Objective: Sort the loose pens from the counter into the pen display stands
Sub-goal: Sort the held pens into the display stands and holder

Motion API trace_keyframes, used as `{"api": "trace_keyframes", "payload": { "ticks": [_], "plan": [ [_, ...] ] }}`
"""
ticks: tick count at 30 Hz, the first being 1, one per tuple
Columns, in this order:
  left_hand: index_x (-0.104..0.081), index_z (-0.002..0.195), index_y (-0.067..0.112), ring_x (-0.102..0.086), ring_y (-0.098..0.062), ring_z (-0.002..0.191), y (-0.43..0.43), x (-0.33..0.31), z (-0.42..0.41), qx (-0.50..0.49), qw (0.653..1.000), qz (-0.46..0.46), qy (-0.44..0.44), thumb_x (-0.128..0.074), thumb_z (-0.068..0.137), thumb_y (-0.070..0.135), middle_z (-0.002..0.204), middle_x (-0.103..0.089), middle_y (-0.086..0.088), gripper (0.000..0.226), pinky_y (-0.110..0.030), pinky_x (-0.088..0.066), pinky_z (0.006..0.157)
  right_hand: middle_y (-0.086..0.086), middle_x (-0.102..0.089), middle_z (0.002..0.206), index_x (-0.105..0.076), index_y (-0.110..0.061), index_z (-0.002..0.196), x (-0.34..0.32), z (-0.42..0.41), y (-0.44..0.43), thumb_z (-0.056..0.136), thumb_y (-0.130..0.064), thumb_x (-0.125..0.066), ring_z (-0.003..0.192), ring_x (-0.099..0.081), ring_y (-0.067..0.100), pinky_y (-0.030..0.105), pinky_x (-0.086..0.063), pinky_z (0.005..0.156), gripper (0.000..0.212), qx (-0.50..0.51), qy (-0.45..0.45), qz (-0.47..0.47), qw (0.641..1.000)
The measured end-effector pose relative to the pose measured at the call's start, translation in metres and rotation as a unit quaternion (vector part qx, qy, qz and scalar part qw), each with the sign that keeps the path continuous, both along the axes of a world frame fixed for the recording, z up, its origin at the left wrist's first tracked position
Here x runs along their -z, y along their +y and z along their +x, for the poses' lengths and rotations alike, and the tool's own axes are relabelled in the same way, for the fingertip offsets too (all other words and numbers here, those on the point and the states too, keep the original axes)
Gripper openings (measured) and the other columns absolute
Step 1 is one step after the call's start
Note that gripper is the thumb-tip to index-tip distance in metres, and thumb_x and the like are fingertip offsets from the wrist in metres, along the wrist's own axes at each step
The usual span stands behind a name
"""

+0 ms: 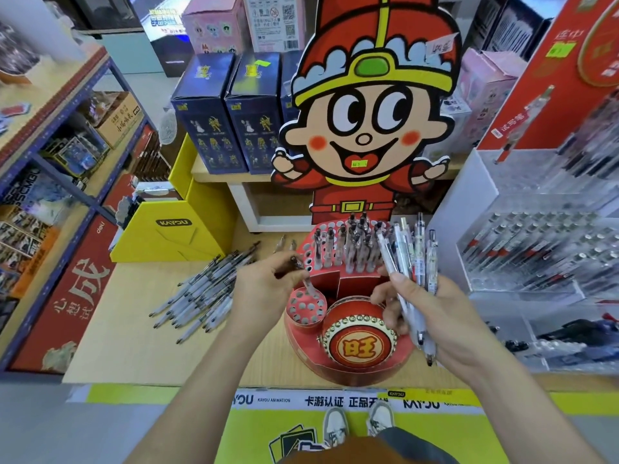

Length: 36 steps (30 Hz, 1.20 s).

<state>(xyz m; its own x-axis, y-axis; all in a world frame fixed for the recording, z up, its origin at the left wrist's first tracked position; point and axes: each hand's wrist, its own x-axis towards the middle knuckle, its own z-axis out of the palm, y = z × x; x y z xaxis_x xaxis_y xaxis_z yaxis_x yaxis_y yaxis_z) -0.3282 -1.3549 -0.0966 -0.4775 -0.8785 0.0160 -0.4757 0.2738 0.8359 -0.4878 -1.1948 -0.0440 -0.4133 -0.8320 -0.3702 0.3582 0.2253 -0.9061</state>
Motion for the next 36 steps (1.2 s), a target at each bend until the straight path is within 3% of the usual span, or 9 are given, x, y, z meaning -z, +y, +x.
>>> {"api": "trace_keyframes", "payload": {
  "ticks": [5, 9, 16, 20, 25, 29, 33, 34, 36],
  "plan": [
    [-0.075, 0.102, 0.019, -0.066, -0.007, 0.085, -0.001, -0.004, -0.008, 0.07, 0.992, -0.101, -0.043, -0.077, 0.078, 0.021, 0.093, -0.074, 0.008, 0.024, -0.025, -0.054, 0.078, 0.012, -0.067, 0.078, -0.06, -0.004, 0.106, 0.002, -0.002, 0.003, 0.086, -0.026, -0.058, 0.058, -0.057, 0.019, 0.025, -0.042, 0.048, 0.03, -0.001, 0.007, 0.01, 1.0],
    [-0.075, 0.1, 0.017, -0.065, -0.006, 0.079, 0.002, -0.001, -0.013, 0.096, 0.987, -0.122, -0.041, -0.079, 0.076, 0.022, 0.089, -0.073, 0.006, 0.025, -0.023, -0.054, 0.074, 0.011, -0.056, 0.063, -0.062, -0.001, 0.102, 0.004, -0.004, 0.005, 0.08, -0.028, -0.064, 0.059, -0.054, 0.019, 0.025, -0.046, 0.051, 0.035, 0.0, 0.015, 0.026, 1.0],
    [-0.074, 0.095, 0.015, -0.055, -0.004, 0.074, -0.003, 0.009, -0.011, 0.122, 0.976, -0.147, -0.104, -0.078, 0.077, 0.024, 0.086, -0.071, 0.004, 0.021, -0.017, -0.047, 0.066, 0.013, -0.064, 0.07, -0.065, 0.003, 0.086, 0.004, -0.005, 0.006, 0.074, -0.023, -0.067, 0.061, -0.062, 0.02, 0.027, -0.054, 0.054, 0.029, 0.035, -0.01, 0.014, 0.999],
    [-0.074, 0.1, 0.015, -0.053, -0.004, 0.076, 0.003, 0.009, -0.013, 0.098, 0.98, -0.123, -0.124, -0.077, 0.079, 0.026, 0.09, -0.072, 0.002, 0.024, -0.003, -0.032, 0.062, 0.015, -0.069, 0.073, -0.067, 0.002, 0.079, 0.003, -0.004, 0.006, 0.076, -0.024, -0.064, 0.063, -0.066, 0.021, 0.028, -0.056, 0.056, 0.027, 0.038, -0.012, 0.02, 0.999],
    [-0.069, 0.111, 0.016, -0.063, -0.016, 0.092, 0.002, 0.004, -0.019, 0.099, 0.976, -0.104, -0.162, -0.073, 0.082, 0.029, 0.102, -0.071, -0.001, 0.031, -0.018, -0.04, 0.071, 0.017, -0.071, 0.076, -0.067, 0.0, 0.085, 0.004, 0.001, 0.004, 0.075, -0.021, -0.065, 0.063, -0.067, 0.021, 0.028, -0.056, 0.054, 0.023, 0.056, -0.047, 0.019, 0.997],
    [-0.069, 0.113, 0.018, -0.06, -0.008, 0.088, 0.002, 0.005, -0.014, 0.092, 0.98, -0.071, -0.164, -0.076, 0.08, 0.026, 0.102, -0.071, 0.002, 0.035, -0.02, -0.048, 0.078, 0.016, -0.07, 0.075, -0.064, -0.004, 0.086, 0.004, 0.005, 0.001, 0.071, -0.016, -0.067, 0.063, -0.067, 0.02, 0.028, -0.056, 0.055, 0.019, 0.061, -0.071, 0.009, 0.996],
    [-0.069, 0.113, 0.023, -0.06, -0.001, 0.083, 0.01, -0.017, -0.008, 0.026, 0.992, -0.067, -0.103, -0.07, 0.086, 0.019, 0.091, -0.067, 0.015, 0.028, -0.02, -0.052, 0.077, 0.016, -0.071, 0.076, -0.064, -0.004, 0.085, 0.005, 0.006, -0.001, 0.07, -0.016, -0.069, 0.064, -0.067, 0.021, 0.028, -0.057, 0.057, 0.02, 0.063, -0.051, 0.007, 0.997],
    [-0.071, 0.108, 0.023, -0.062, -0.001, 0.081, 0.016, -0.027, -0.008, 0.014, 0.997, -0.061, -0.055, -0.068, 0.087, 0.021, 0.088, -0.068, 0.016, 0.021, -0.019, -0.051, 0.075, 0.015, -0.071, 0.076, -0.063, -0.004, 0.085, 0.005, 0.006, -0.001, 0.07, -0.017, -0.069, 0.064, -0.067, 0.021, 0.028, -0.057, 0.057, 0.021, 0.063, -0.04, 0.007, 0.997],
    [-0.072, 0.102, 0.023, -0.066, -0.006, 0.076, 0.03, -0.049, -0.013, 0.031, 0.996, 0.049, 0.073, -0.065, 0.088, 0.025, 0.085, -0.072, 0.01, 0.016, -0.023, -0.054, 0.068, 0.016, -0.071, 0.076, -0.063, -0.002, 0.088, 0.005, 0.008, -0.002, 0.069, -0.018, -0.069, 0.064, -0.067, 0.021, 0.027, -0.056, 0.056, 0.025, 0.062, -0.023, 0.007, 0.998]
  ]
}}
